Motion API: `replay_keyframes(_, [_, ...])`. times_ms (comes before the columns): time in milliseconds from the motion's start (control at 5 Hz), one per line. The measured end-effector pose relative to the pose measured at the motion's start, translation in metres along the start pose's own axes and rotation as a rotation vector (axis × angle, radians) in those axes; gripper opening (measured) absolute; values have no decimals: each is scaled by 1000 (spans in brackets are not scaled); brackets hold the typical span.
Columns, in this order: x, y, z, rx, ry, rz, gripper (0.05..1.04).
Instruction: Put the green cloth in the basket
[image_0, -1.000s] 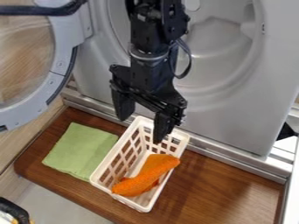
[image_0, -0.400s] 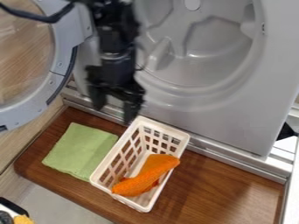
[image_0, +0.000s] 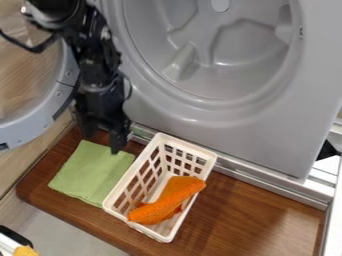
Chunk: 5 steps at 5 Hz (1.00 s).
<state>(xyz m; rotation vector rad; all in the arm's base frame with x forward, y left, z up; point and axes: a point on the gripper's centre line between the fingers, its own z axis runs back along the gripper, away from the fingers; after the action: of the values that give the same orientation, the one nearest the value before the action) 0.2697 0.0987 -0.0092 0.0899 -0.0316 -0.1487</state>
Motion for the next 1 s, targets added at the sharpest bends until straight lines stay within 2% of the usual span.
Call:
replay_keyframes(200, [-6,3,-17,24,-59,-15,1001])
replay_keyframes(400, [-6,1,-31,60,-69,-15,1001])
replay_keyframes(600, [-8,-2,-45,51,-58,18,1001])
replay_keyframes(800, [-10,5,-58,20,-45,82,1001])
replay_keyframes(1000, [-7,5,-65,-5,-37,89,1001])
